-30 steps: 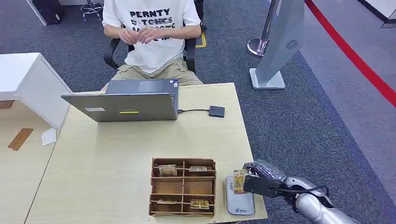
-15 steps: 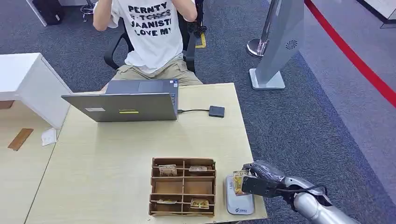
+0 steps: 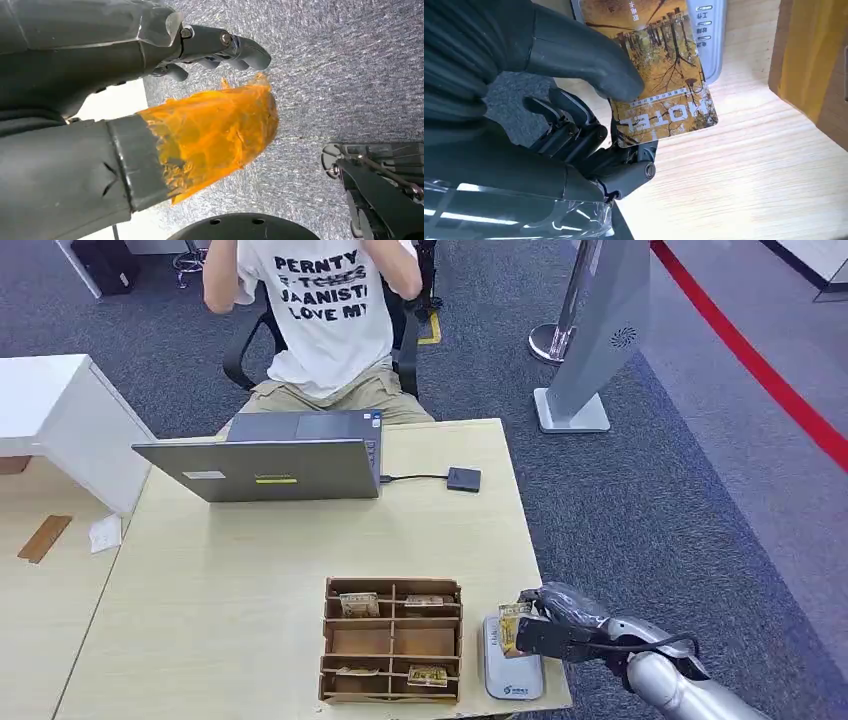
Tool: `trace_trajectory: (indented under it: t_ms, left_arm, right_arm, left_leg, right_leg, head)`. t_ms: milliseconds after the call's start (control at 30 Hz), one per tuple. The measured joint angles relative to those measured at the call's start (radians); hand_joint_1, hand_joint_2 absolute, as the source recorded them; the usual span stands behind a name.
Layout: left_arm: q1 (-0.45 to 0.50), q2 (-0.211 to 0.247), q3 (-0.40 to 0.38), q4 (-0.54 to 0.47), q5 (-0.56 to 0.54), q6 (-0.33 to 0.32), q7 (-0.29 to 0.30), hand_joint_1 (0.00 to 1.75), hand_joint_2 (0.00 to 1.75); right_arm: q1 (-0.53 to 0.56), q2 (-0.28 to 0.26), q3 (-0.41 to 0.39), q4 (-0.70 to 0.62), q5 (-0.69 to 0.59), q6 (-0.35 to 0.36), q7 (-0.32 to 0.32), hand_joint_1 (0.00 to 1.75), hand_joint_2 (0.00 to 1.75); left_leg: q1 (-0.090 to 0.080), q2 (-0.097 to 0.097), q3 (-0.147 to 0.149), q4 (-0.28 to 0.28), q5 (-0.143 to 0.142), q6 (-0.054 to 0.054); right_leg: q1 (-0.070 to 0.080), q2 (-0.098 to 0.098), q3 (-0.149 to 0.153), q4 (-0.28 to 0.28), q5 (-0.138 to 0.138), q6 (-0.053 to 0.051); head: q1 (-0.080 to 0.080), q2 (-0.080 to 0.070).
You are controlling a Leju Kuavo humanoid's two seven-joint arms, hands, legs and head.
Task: Pass the card to the sensor for recognition and then transmit it.
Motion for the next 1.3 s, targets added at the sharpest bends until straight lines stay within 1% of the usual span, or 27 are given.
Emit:
trace_trajectory:
  t_ms: [1300]
  left_arm:
    - [0.000,0.000,0.000,0.000,-0.006,0.000,0.000,0.00,0.00]
  right_arm:
    - [-0.014,0.000,0.014,0.009,0.000,0.000,0.002,1.75,1.75]
  left_leg:
    - [0.000,0.000,0.001,0.000,0.000,0.000]
  right_leg:
    - [0.000,0.000,0.001,0.000,0.000,0.000]
  head:
    - [0.000,0.000]
